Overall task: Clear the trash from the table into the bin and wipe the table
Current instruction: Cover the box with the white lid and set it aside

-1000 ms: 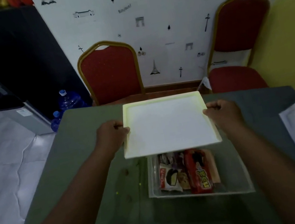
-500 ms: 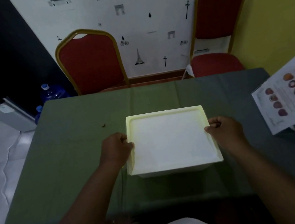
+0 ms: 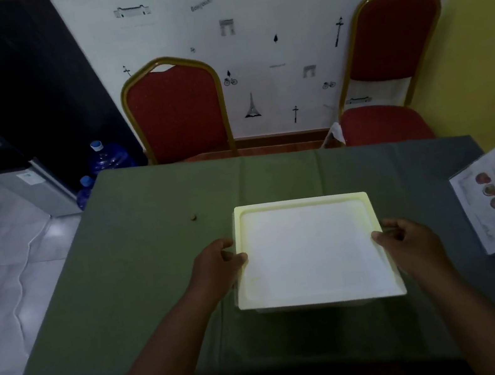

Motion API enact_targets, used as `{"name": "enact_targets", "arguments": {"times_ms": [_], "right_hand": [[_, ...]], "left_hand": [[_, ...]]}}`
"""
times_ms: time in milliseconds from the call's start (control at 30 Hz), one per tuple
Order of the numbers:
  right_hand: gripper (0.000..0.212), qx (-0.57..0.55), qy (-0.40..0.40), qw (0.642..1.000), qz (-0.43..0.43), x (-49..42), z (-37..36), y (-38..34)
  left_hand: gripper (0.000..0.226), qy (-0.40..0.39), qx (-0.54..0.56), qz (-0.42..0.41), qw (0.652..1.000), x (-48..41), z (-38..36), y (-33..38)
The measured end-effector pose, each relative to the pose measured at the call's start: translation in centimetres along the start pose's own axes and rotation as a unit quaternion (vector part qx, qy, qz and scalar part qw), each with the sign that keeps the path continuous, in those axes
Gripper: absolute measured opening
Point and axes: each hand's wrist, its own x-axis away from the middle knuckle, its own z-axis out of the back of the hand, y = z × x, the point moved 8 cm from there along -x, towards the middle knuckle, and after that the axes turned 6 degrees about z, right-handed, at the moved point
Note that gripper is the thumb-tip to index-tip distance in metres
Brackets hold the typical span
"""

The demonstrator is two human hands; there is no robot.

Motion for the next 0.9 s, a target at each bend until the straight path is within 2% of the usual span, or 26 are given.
{"name": "enact_targets", "arguments": {"times_ms": [167,333,367,500,633,767,900], "right_hand": [[0.033,-0.05,0.007,0.998,0.044,-0.5,1.3,-4.3],[0.025,-0.1,-0.018,0.992,0.081,-1.2,-1.4,-10.0],[0.022,-0.11,-0.04,0.989,0.096,-2.9,-4.6,-12.8],[0.019,-0.159,-0.095,0.978,0.101,-3.9,-10.5,-17.8],[0.018,-0.194,-0.128,0.968,0.096,-5.5,-17.9,-23.7],[0.035,-0.224,-0.174,0.956,0.081,-7.4,-25.0,-28.5],[0.043,-0.224,-0.21,0.95,0.058,-9.7,-30.7,-32.1]], "left_hand": [[0.041,0.008,0.091,-0.016,0.996,0.0,3.6,1.0],[0.036,0.033,0.15,-0.026,0.988,-0.5,9.0,1.3],[0.032,0.064,0.158,-0.02,0.985,-2.0,12.5,0.5],[0.02,0.111,0.138,0.004,0.984,-4.4,17.8,-0.9],[0.041,0.146,0.105,0.032,0.983,-9.6,24.2,-2.5],[0.051,0.175,0.085,0.037,0.98,-15.2,30.2,-2.7],[0.059,0.16,0.059,0.059,0.984,-20.9,34.5,-2.6]]}}
